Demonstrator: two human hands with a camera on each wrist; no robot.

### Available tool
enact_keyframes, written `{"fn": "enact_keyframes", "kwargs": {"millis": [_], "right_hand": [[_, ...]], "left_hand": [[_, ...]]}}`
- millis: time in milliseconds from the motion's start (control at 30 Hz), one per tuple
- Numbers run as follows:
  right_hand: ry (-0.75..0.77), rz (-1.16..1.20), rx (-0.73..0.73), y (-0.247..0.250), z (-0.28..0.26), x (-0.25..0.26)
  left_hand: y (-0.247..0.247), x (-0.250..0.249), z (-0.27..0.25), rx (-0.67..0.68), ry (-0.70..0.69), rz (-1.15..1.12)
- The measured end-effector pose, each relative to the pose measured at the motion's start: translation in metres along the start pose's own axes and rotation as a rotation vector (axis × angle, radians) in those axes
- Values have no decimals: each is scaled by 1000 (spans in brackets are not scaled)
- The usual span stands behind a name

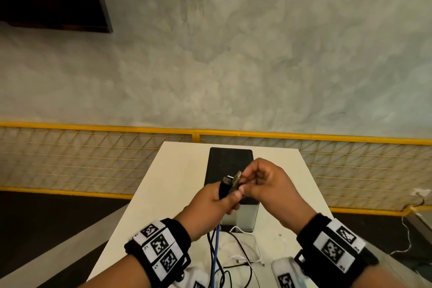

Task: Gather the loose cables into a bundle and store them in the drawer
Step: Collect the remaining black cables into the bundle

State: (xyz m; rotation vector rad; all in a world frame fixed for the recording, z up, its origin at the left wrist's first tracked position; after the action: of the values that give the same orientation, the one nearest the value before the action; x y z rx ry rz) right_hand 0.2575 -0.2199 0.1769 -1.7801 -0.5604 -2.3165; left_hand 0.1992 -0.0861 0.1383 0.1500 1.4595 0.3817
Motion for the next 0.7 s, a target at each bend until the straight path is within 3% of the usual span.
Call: {"fn": "enact_keyframes", "kwargs": {"millis": [233,400,467,567,600,700], "right_hand": [[-56,144,-127,-7,-7,-8],[-104,179,-235,-9,-10,-7],[-274,146,-213,-10,-23,-29],[-832,175,124,-40,-60,-77],[-950,188,211,-50,-71,-87],[-1012,342,218,-67,-71,-96]], "left_hand": [[-4,11,-6,23,231,-329],[1,13,-8,-48,279,-414],[5,15,-10,-118,288,-459],[9,19,-13,-192,286,-528],[8,20,-14,-197,287,-548],[1,21,-17,-178,289,-588]]}}
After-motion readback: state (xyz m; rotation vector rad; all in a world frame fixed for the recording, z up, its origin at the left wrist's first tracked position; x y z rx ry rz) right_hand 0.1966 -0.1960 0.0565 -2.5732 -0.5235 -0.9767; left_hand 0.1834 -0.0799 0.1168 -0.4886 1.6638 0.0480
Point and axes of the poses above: each hand's wrist, its own z-axis towards the middle knuckle, its own y-axis out of the back of the hand, x = y × z, the point moved 5 cm from there along z, towards the middle knuckle, and after that the axes turned 7 degrees about -x, right-handed, at the moved point
